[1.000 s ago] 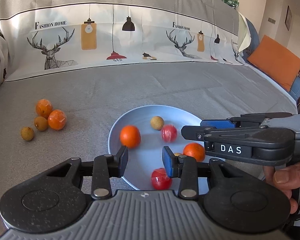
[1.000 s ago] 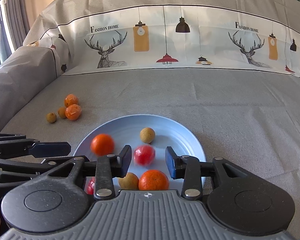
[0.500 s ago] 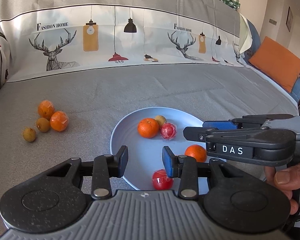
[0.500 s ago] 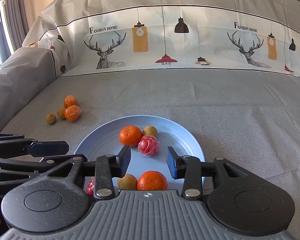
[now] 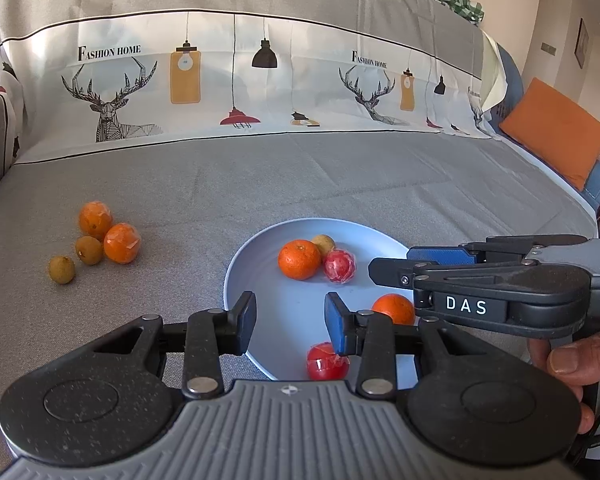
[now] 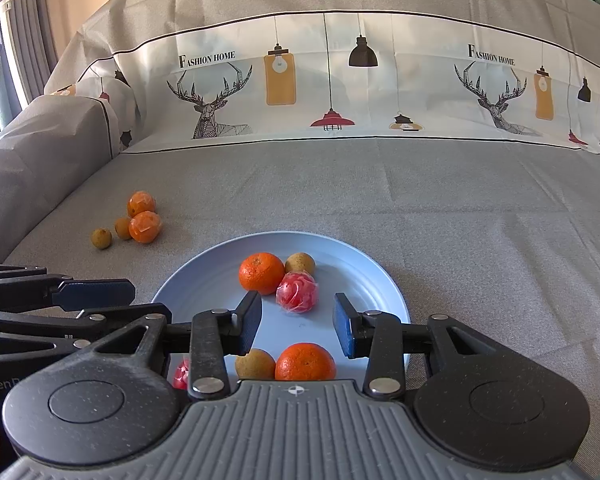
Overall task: Organize fruits
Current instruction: 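Move both open tools from the plate back to the fruit pile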
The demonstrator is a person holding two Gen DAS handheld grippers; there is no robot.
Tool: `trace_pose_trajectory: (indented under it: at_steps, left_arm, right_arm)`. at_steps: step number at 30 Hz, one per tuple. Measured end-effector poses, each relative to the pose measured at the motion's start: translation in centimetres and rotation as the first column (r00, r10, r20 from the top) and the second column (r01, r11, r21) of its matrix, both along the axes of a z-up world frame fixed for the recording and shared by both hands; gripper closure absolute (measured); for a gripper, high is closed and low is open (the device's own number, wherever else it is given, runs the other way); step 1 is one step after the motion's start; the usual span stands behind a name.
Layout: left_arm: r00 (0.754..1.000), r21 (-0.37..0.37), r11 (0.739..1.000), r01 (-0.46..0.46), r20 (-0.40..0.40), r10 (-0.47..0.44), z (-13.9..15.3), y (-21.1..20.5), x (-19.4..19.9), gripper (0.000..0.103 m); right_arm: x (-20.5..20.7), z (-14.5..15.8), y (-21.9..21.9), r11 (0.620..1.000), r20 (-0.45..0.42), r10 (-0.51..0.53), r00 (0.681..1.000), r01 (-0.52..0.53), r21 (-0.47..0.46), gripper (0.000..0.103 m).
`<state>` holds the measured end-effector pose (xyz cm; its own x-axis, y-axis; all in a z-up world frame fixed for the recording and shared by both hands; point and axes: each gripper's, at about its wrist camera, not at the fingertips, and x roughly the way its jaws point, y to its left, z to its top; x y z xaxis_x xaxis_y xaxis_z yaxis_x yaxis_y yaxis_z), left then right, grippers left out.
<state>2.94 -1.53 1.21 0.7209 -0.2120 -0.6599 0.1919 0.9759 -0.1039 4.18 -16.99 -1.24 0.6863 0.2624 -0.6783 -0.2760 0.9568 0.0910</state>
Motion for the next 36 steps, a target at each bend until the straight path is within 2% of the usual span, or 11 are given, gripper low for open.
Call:
trace_pose_trajectory:
  at_steps: [13, 16, 21, 25, 28, 30, 31, 33, 36]
  left_arm:
    - [0.999, -0.009, 1.0, -0.028, 0.016, 0.028, 0.5, 0.6, -0.2, 0.063]
    - [0.998, -0.015, 0.999, -0.05, 0.032, 0.05, 1.0, 1.1, -0.2, 0.079]
    - [0.992, -0.052, 0.993, -0.105, 0.065, 0.109, 2.5, 2.8, 0.0, 0.081]
    - [0.987, 0.016, 0.992, -0.128, 0.099, 0.126, 4.0, 4.9, 2.0, 0.081]
    - [0.977, 0.054, 0.982, -0.181, 0.127, 0.173, 4.1, 7.5, 3.4, 0.081]
    - [0.963, 0.056, 0.967, -0.25, 0.113, 0.243, 2.8, 9.7, 3.7, 0.081]
    - [0.949, 0.003, 0.95, -0.313, 0.038, 0.313, 2.2, 11.3, 4.4, 0.081]
    - [0.913, -0.127, 0.905, -0.406, -0.009, 0.408, 1.9, 14.2, 4.5, 0.081]
    - [0.861, -0.24, 0.827, -0.508, -0.117, 0.495, 0.7, 17.1, 4.9, 0.081]
  right_arm:
    - [-0.1, 0.6, -0.1, 1.0, 0.025, -0.018, 1.0, 0.018, 0.013, 0.062]
    - [-0.1, 0.9, -0.2, 0.999, 0.039, -0.027, 0.999, 0.026, 0.023, 0.063]
    - [0.0, 1.7, 0.1, 0.997, 0.068, -0.046, 0.997, 0.042, 0.06, 0.079]
    - [0.3, 2.4, 1.0, 0.994, 0.076, -0.041, 0.996, 0.032, 0.105, 0.081]
    - [0.4, 2.9, 2.2, 0.991, 0.078, -0.02, 0.997, 0.009, 0.134, 0.081]
    - [0.4, 3.2, 3.2, 0.989, 0.082, 0.001, 0.997, -0.013, 0.145, 0.081]
    - [0.4, 3.3, 3.6, 0.989, 0.082, 0.012, 0.997, -0.024, 0.149, 0.081]
    - [0.6, 3.4, 4.6, 0.987, 0.082, 0.039, 0.996, -0.051, 0.153, 0.081]
    - [1.0, 3.3, 6.3, 0.985, 0.086, 0.086, 0.993, -0.097, 0.144, 0.081]
